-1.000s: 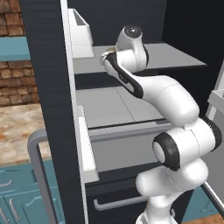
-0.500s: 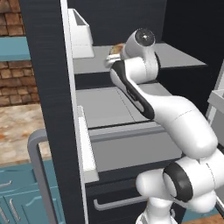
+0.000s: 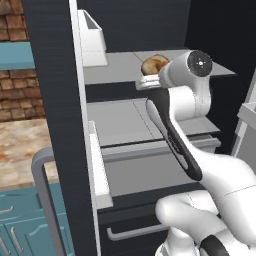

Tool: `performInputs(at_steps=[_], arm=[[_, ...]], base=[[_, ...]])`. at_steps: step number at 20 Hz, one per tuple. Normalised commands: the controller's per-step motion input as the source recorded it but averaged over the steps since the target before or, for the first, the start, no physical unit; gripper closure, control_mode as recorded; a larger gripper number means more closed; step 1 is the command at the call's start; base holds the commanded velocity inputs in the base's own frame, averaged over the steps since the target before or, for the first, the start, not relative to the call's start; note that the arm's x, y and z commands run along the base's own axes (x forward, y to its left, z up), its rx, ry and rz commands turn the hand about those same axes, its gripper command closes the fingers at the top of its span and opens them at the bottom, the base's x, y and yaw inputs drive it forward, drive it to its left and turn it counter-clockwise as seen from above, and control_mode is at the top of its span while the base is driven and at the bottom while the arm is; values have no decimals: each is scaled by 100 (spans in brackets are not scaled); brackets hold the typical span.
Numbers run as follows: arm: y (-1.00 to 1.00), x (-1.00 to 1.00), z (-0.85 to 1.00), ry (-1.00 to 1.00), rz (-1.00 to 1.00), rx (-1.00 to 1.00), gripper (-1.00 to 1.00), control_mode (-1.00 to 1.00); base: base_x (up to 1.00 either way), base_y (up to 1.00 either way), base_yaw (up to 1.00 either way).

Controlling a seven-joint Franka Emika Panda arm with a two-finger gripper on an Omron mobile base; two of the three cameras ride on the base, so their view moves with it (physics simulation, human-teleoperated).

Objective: Gather the avocado and corn from the fridge and place them on a tray on the dining counter. Then gather the chicken drumstick and fish from the fridge and place them on the other tray.

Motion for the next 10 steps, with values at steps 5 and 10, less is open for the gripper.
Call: performInputs(at_steps=[5,10], arm=[[-19,-100,4,0,0,0,100,-100],[-20,-100,0,0,0,0,100,-100]], base=[[0,0,0],[0,0,0]])
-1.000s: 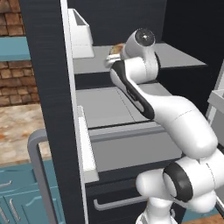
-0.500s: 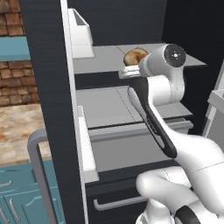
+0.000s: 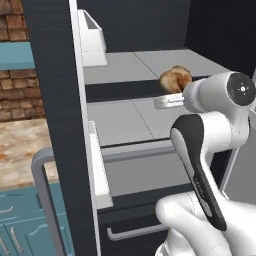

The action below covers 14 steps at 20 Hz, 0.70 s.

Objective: Gather the avocado and corn from the fridge and place them on a tray on the dining counter. Then gather the chicken drumstick and fish from the fridge and place them on the other tray.

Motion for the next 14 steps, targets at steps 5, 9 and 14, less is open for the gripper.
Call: performInputs(at_steps=[5,9,14], arm=[[-21,-100,-3,0,0,0,100,-100],[-18,-90,-8,-6,0,1,100,-100],[0,0,0,1,0,0,100,-100]], base=[[0,0,0],[0,0,0],[0,0,0]])
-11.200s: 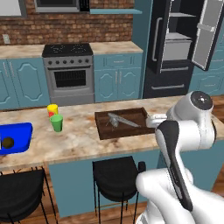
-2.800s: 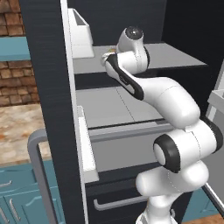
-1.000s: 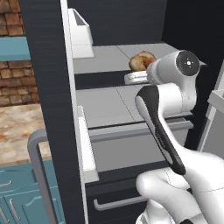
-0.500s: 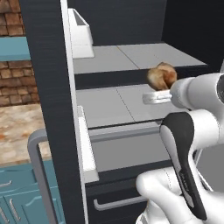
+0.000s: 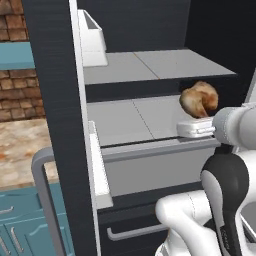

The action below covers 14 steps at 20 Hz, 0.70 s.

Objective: Gather the avocado and corn from the fridge and place them on a tray on the dining counter. Then gather the chicken drumstick and fish from the fridge and place them on the other tray.

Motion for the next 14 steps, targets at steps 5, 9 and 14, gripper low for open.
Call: performInputs(at_steps=[5,9,14], arm=[[0,-6,-1,0,0,0,100,100],[0,0,0,0,0,0,100,100],[0,0,0,0,0,0,100,100]], base=[[-42,0,-3],[-100,-1,-9],[-100,-1,-9]])
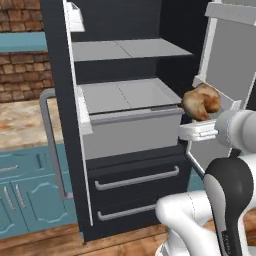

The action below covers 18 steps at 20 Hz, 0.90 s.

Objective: Gather the avocado and corn from the fridge and place them on a tray on the dining counter. Then gather the chicken drumstick and fish from the fridge and place them on the other tray.

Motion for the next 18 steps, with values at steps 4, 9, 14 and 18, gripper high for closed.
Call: performInputs(at_steps=[4,9,14,18], arm=[[0,0,0,0,0,0,100,100],[0,0,0,0,0,0,100,100],[0,0,0,0,0,0,100,100],[0,0,0,0,0,0,100,100]], base=[[-100,-5,-10],[-100,-1,-9],[-100,-8,-4],[-100,-20,0]])
